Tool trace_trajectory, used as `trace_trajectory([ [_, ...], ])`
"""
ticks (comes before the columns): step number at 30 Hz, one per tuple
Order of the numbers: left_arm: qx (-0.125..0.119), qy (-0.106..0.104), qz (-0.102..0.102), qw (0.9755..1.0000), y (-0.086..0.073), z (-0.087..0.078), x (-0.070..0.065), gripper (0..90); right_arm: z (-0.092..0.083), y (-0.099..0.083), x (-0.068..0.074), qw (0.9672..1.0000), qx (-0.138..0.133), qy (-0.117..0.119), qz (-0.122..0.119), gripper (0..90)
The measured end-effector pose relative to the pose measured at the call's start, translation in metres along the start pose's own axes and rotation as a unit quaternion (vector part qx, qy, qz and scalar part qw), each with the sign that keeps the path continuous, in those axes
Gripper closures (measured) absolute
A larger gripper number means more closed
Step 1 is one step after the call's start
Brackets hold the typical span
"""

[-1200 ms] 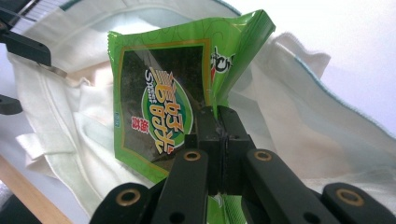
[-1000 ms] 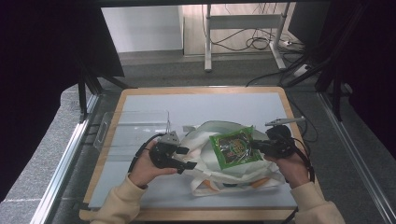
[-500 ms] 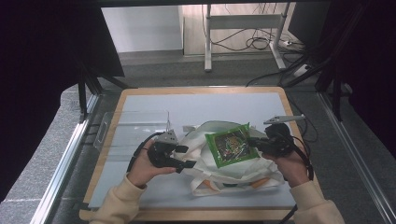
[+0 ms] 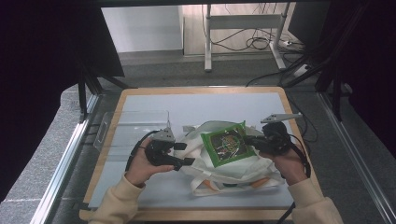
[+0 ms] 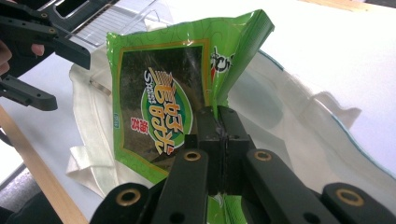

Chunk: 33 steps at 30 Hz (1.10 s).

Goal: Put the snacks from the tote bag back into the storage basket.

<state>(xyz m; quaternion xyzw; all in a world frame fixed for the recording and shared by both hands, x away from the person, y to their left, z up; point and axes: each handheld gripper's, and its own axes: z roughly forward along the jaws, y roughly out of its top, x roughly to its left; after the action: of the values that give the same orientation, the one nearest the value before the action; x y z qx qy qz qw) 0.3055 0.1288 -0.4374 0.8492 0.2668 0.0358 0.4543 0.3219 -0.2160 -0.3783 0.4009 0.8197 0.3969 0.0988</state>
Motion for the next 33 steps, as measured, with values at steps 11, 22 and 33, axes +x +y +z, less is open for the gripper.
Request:
trace_trajectory([
  [11,-0.019,0.003,-0.002,0.9998,0.035,-0.005,0.01,32.2,0.007,0.002,-0.003,0.9993,0.002,0.026,-0.025,88.9],
  [22,0.008,-0.021,0.021,0.9995,0.07,0.012,0.017,32.8,0.005,0.006,0.002,0.9983,-0.003,0.03,-0.051,88.9],
  [33,0.039,-0.038,0.038,0.9978,0.074,0.025,0.016,39.2,0.006,0.008,0.005,0.9967,-0.008,0.033,-0.074,88.8],
])
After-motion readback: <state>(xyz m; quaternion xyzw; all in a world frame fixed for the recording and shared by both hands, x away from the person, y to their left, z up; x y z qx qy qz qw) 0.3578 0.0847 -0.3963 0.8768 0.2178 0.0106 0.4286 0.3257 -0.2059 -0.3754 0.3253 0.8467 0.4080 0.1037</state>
